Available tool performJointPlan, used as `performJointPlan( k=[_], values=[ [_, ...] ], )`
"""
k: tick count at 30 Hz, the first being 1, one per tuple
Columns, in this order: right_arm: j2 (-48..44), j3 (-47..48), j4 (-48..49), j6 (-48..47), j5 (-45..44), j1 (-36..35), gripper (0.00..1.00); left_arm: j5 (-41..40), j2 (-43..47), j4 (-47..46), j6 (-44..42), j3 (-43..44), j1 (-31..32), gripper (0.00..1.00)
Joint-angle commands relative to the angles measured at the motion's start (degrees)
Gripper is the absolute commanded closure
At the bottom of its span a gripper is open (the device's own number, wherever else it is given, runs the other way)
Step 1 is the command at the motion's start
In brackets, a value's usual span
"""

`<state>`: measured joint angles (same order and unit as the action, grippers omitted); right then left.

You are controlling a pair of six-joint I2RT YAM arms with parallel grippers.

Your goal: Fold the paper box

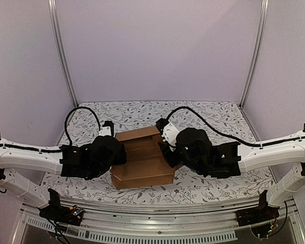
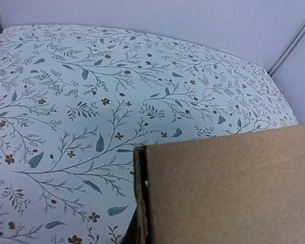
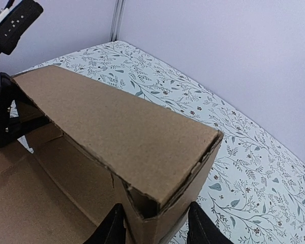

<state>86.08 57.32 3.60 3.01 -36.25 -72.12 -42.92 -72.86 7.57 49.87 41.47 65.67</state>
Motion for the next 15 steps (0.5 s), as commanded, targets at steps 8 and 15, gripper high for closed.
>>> performJointPlan(
  k=[8, 15],
  values=[
    [5.4, 1.25, 6.98, 0.25, -9.18, -0.27, 0.68, 1.16, -3.64, 0.62, 3.67, 4.37, 3.2, 1.0],
    [7.47, 1.44, 8.84, -0.54, -11.59, -0.26, 0.77, 0.19, -4.83, 2.22, 5.35, 5.58, 3.76, 1.0]
  ],
)
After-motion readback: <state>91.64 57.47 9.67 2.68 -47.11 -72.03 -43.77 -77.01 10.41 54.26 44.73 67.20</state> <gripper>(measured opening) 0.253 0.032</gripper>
